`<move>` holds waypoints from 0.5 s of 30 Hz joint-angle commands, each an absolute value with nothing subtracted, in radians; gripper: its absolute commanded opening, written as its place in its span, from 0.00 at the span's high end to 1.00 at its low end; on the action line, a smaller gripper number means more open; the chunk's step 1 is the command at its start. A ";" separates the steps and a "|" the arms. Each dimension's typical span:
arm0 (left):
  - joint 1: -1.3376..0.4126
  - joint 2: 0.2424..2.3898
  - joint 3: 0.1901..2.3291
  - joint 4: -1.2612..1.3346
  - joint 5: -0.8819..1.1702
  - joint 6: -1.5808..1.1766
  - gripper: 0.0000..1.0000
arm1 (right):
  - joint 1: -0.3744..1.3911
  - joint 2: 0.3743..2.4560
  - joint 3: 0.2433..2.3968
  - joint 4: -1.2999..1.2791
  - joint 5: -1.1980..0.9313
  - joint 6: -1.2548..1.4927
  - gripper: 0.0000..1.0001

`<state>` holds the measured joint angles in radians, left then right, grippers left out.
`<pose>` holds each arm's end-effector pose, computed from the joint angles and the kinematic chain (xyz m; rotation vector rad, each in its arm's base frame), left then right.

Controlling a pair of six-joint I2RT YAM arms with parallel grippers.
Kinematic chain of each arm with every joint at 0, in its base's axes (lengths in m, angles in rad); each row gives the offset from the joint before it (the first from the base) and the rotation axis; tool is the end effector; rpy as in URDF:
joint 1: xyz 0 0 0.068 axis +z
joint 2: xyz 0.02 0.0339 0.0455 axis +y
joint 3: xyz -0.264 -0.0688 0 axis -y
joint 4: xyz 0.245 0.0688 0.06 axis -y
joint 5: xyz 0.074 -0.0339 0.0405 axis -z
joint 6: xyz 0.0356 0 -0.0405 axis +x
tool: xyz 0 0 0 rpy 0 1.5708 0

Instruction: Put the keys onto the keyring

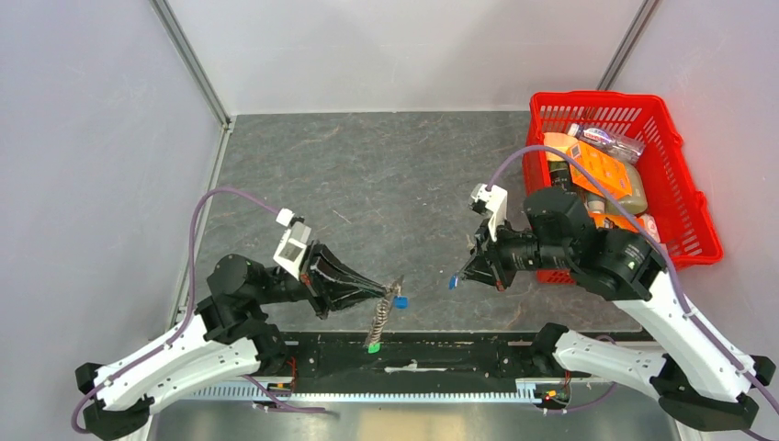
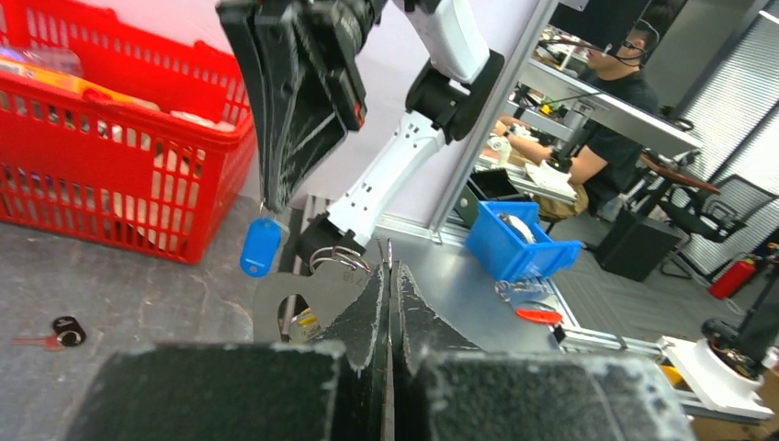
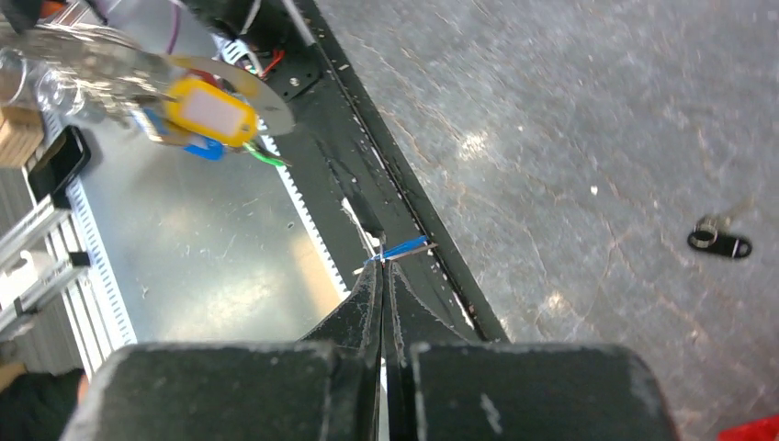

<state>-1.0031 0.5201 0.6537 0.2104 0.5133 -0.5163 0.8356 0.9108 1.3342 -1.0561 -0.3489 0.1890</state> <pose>0.0523 -0.1144 0.3722 0.8215 1.2001 -1.5925 0.0872 0.1146 0.4139 -0.9327 2.1320 0.9318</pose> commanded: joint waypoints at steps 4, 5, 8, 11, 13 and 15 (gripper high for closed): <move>-1.001 0.585 0.701 0.255 0.639 -0.624 0.98 | 0.838 0.982 1.507 -1.074 -0.579 -0.100 1.00; -1.001 0.593 0.704 0.257 0.650 -0.626 0.98 | 0.839 0.996 1.524 -1.084 -0.590 -0.122 1.00; -1.001 0.608 0.703 0.273 0.683 -0.634 0.98 | 0.841 1.033 1.567 -1.103 -0.601 -0.179 1.00; -1.002 0.621 0.697 0.292 0.701 -0.639 0.98 | 0.847 1.046 1.581 -1.095 -0.636 -0.240 1.00; -1.002 0.631 0.689 0.326 0.708 -0.656 0.98 | 0.848 1.051 1.589 -1.089 -0.648 -0.281 1.00; -1.001 0.645 0.676 0.372 0.714 -0.681 0.98 | 0.850 1.056 1.599 -1.093 -0.664 -0.325 1.00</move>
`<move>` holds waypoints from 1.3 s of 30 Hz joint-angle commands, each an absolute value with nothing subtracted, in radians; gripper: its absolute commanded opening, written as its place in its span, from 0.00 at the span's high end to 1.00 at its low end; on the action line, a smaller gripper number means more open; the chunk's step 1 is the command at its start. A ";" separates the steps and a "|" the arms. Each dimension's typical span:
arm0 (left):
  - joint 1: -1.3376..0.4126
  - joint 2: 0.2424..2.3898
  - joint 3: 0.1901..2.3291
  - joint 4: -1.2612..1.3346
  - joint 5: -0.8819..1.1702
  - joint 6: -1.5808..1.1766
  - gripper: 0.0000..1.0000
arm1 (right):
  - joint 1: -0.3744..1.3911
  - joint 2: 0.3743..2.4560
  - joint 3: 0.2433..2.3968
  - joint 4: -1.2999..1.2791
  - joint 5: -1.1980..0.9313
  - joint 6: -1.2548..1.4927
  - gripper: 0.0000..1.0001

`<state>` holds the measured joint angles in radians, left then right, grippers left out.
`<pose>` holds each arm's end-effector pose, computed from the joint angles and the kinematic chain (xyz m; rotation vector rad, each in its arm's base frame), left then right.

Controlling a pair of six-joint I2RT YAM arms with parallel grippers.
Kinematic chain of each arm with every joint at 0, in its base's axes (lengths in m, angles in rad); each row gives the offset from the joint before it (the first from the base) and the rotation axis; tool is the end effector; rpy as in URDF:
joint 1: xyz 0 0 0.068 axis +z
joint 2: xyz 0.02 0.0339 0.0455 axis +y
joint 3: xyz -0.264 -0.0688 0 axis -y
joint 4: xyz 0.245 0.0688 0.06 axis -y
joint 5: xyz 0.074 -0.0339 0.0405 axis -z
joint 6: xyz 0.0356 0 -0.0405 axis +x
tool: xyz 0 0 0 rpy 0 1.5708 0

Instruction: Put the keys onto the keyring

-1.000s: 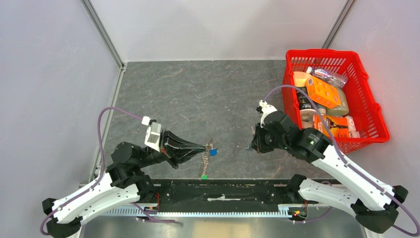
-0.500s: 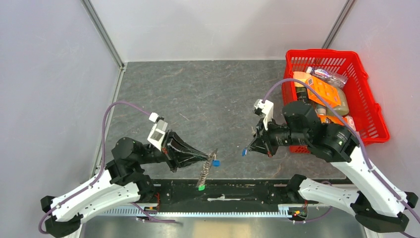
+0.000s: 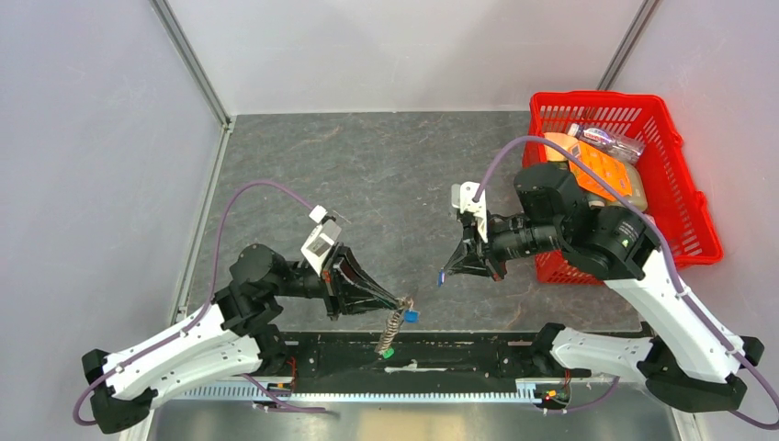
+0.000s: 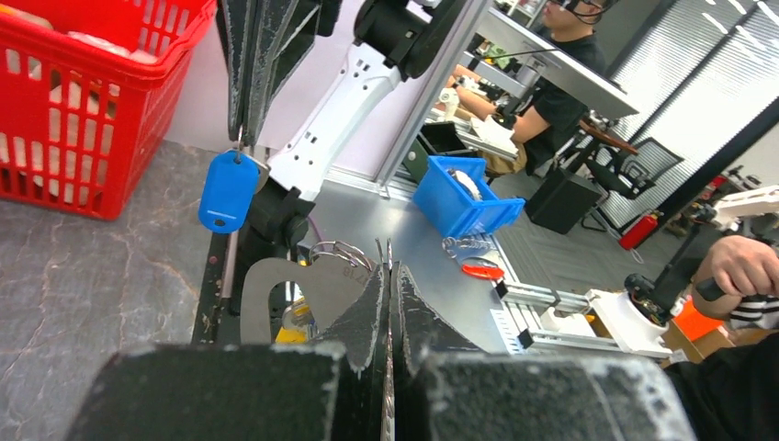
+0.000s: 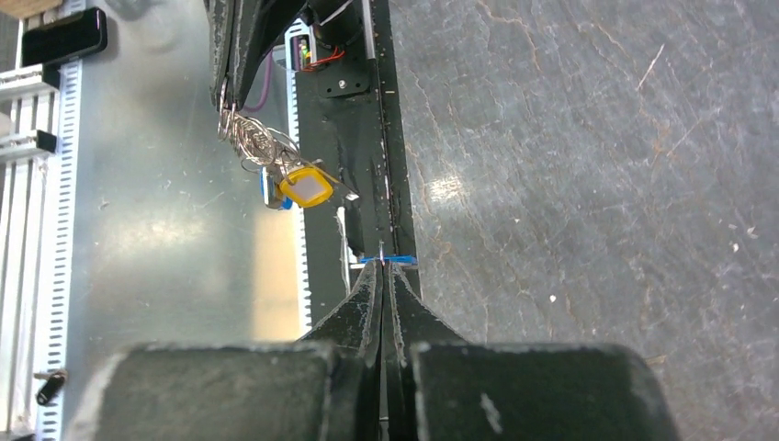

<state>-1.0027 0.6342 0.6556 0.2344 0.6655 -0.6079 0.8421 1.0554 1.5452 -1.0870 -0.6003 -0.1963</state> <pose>0.0620 -0.1380 0.3610 0.9391 1.3203 -1.7352 0.0938 0.1352 0.4533 -1.4024 1.7287 1.0137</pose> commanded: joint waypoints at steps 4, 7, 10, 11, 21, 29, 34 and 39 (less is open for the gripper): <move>-1.002 0.664 0.654 0.455 0.717 -0.711 0.98 | 0.859 1.067 1.617 -1.099 -0.667 -0.370 1.00; -1.001 0.667 0.654 0.456 0.707 -0.690 0.98 | 0.864 1.084 1.664 -1.129 -0.692 -0.357 1.00; -1.002 0.676 0.665 0.457 0.707 -0.661 0.98 | 0.865 1.114 1.725 -1.155 -0.721 -0.313 1.00; -1.001 0.679 0.670 0.454 0.706 -0.649 0.98 | 0.865 1.127 1.754 -1.173 -0.740 -0.301 1.00; -1.002 0.689 0.692 0.440 0.662 -0.532 0.98 | 0.874 1.205 1.880 -1.227 -0.851 -0.179 1.00; -1.001 0.698 0.710 0.450 0.658 -0.485 0.98 | 0.882 1.228 1.867 -1.241 -0.885 -0.149 1.00; -1.002 0.705 0.715 0.471 0.665 -0.491 0.98 | 0.895 1.254 1.838 -1.199 -0.902 -0.118 1.00; -1.002 0.706 0.718 0.472 0.669 -0.485 0.98 | 0.921 1.274 1.817 -1.164 -0.891 -0.100 1.00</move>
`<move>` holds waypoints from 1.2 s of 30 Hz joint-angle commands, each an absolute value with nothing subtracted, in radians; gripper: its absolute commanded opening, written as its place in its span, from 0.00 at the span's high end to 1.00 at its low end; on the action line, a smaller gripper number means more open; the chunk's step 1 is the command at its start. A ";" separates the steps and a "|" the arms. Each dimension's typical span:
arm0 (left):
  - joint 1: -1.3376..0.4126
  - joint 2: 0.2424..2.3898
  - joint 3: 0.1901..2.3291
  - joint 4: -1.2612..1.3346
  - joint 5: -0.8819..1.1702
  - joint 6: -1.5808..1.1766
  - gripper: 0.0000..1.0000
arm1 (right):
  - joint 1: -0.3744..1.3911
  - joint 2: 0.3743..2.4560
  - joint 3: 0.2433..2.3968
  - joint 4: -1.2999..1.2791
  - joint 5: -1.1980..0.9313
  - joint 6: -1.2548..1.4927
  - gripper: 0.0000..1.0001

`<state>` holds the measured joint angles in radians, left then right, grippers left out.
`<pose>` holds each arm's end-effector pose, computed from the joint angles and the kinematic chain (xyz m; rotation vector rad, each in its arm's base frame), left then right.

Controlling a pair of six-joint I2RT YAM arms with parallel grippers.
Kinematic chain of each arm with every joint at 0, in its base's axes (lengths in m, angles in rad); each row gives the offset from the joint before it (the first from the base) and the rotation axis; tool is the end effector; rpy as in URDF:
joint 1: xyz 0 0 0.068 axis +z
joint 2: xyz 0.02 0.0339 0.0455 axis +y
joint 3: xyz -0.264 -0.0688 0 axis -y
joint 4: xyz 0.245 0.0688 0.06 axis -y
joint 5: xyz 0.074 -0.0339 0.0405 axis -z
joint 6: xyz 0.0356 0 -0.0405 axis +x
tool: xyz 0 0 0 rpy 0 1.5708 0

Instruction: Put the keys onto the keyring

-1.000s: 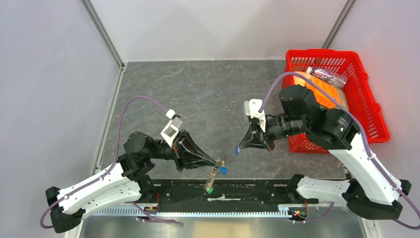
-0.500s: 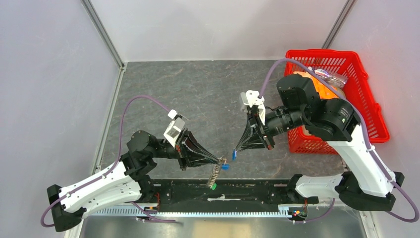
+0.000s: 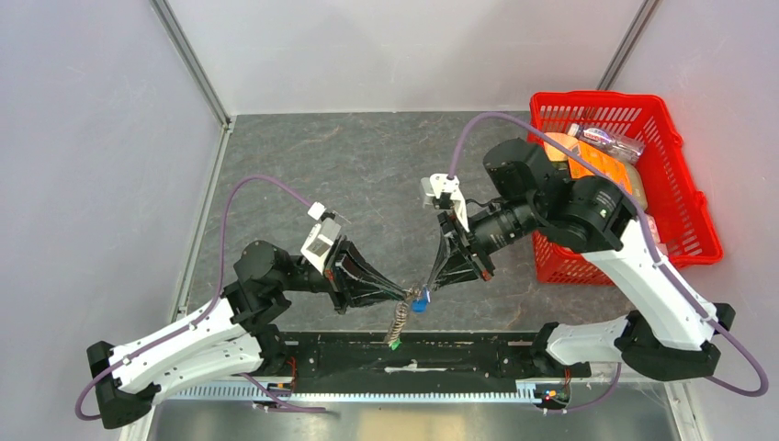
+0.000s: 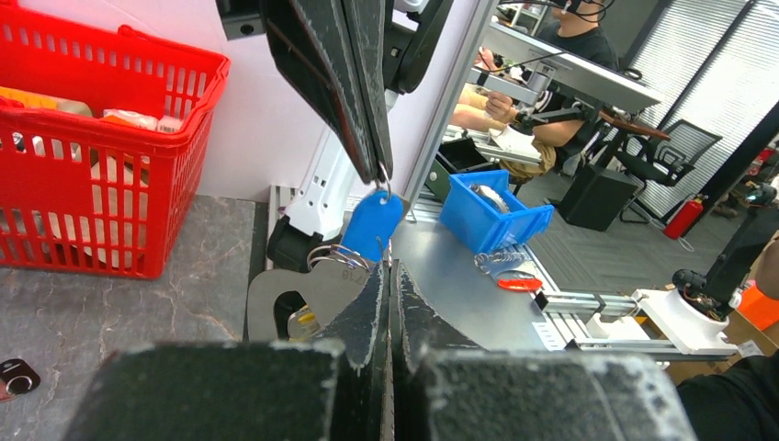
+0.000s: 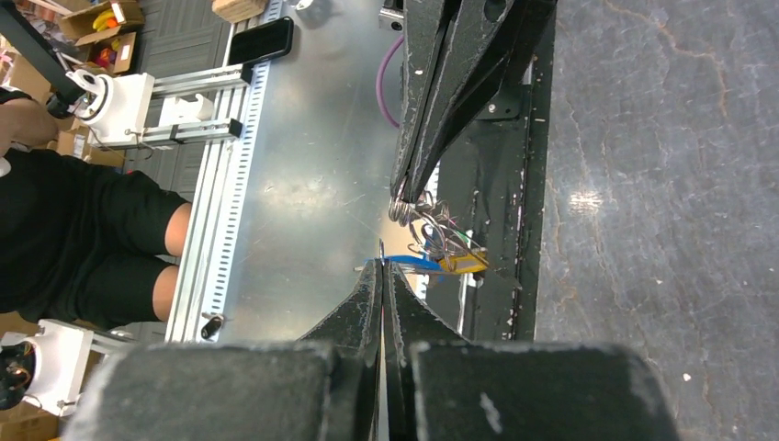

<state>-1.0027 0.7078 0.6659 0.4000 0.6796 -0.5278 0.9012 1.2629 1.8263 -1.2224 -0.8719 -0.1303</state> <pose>0.0683 -0.1486 0.3705 0.9808 1.1437 -1.6830 0.0976 0.1672 0.4873 -1.5515 1.6981 1.3814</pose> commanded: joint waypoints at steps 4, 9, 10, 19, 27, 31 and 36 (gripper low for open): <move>-1.001 0.711 0.724 0.476 0.675 -0.486 0.98 | 0.939 1.287 1.821 -1.150 -0.867 -0.092 1.00; -1.002 0.710 0.729 0.484 0.688 -0.491 0.98 | 0.952 1.296 1.827 -1.148 -0.827 -0.089 1.00; -1.002 0.709 0.730 0.484 0.688 -0.494 0.98 | 0.955 1.300 1.828 -1.147 -0.820 -0.090 1.00; -1.001 0.699 0.721 0.508 0.706 -0.519 0.98 | 0.969 1.300 1.833 -1.157 -0.771 -0.109 1.00; -1.002 0.708 0.724 0.521 0.715 -0.532 0.98 | 0.977 1.300 1.842 -1.138 -0.773 -0.112 1.00; -1.001 0.715 0.721 0.531 0.718 -0.540 0.98 | 0.982 1.308 1.854 -1.125 -0.770 -0.112 1.00; -1.002 0.723 0.721 0.542 0.727 -0.554 0.98 | 0.992 1.322 1.881 -1.126 -0.764 -0.121 1.00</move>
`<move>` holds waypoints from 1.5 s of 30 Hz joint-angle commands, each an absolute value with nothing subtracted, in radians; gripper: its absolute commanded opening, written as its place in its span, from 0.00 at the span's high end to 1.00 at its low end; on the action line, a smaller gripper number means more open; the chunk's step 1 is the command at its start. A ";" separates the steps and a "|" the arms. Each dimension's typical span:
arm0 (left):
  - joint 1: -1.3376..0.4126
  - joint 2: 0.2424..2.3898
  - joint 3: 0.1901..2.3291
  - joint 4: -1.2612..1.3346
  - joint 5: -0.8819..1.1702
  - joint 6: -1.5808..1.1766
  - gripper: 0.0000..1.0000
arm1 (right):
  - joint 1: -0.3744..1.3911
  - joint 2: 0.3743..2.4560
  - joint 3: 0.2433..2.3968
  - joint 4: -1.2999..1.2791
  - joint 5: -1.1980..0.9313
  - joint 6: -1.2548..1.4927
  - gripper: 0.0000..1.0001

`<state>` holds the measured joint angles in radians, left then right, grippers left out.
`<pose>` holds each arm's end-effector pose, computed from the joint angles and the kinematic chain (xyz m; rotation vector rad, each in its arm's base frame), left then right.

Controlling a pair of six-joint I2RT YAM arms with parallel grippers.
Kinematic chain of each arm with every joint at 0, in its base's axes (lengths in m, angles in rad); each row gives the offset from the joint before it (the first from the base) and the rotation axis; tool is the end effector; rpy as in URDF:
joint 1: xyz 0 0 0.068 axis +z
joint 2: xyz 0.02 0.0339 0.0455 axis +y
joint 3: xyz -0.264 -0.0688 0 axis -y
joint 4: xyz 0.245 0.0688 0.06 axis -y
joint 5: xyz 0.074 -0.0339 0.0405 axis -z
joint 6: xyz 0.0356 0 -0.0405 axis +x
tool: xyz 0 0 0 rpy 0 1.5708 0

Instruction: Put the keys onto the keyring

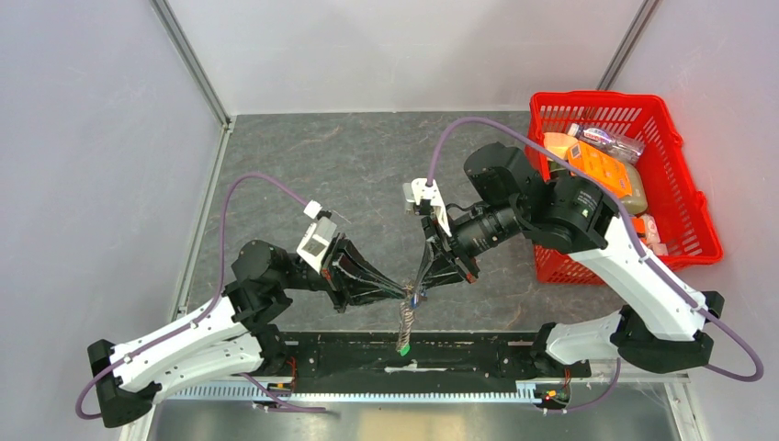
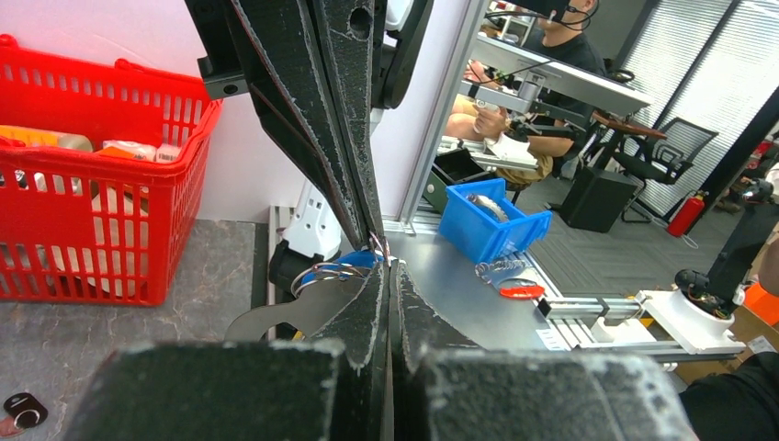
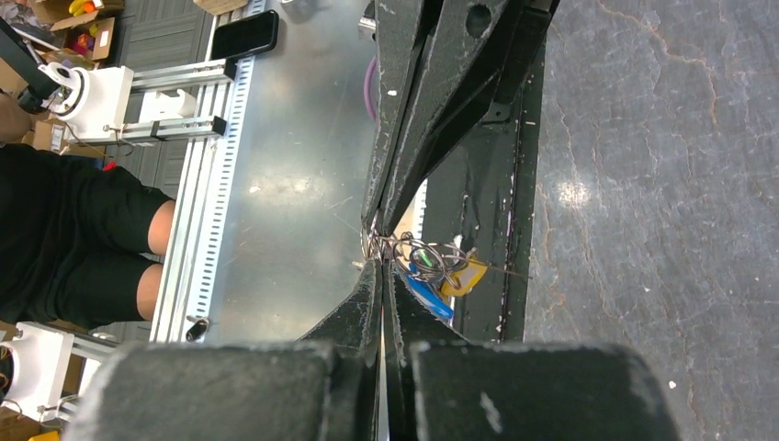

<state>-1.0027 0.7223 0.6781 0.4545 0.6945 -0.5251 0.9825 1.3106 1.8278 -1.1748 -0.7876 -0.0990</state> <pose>0.0681 -0.1490 0.3776 0.9902 1.0774 -1.6867 0.0977 0.1919 0.4813 -1.5805 1.7237 1.3419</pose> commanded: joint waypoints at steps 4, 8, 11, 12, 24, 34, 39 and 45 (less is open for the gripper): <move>-1.002 0.724 0.719 0.542 0.732 -0.562 0.98 | 0.999 1.320 1.894 -1.130 -0.756 -0.145 1.00; -1.002 0.721 0.719 0.542 0.736 -0.573 0.98 | 1.006 1.320 1.907 -1.149 -0.755 -0.172 1.00; -1.001 0.723 0.719 0.543 0.737 -0.582 0.98 | 1.013 1.314 1.907 -1.151 -0.759 -0.194 1.00; -1.002 0.724 0.719 0.543 0.738 -0.584 0.98 | 1.016 1.313 1.908 -1.152 -0.759 -0.200 1.00; -1.002 0.739 0.723 0.551 0.742 -0.609 0.98 | 1.066 1.319 1.928 -1.157 -0.739 -0.237 1.00; -1.001 0.760 0.727 0.571 0.784 -0.623 0.98 | 1.102 1.354 1.985 -1.196 -0.712 -0.276 1.00; -1.002 0.766 0.728 0.582 0.843 -0.621 0.98 | 1.114 1.365 2.009 -1.230 -0.697 -0.290 1.00; -1.002 0.778 0.724 0.626 0.918 -0.616 0.98 | 1.124 1.368 2.018 -1.239 -0.691 -0.294 1.00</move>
<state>-1.0027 0.7708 0.6891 0.5571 0.8375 -0.5922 1.1168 1.3647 1.9701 -1.2667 -0.7101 -0.2638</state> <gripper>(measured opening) 0.023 0.006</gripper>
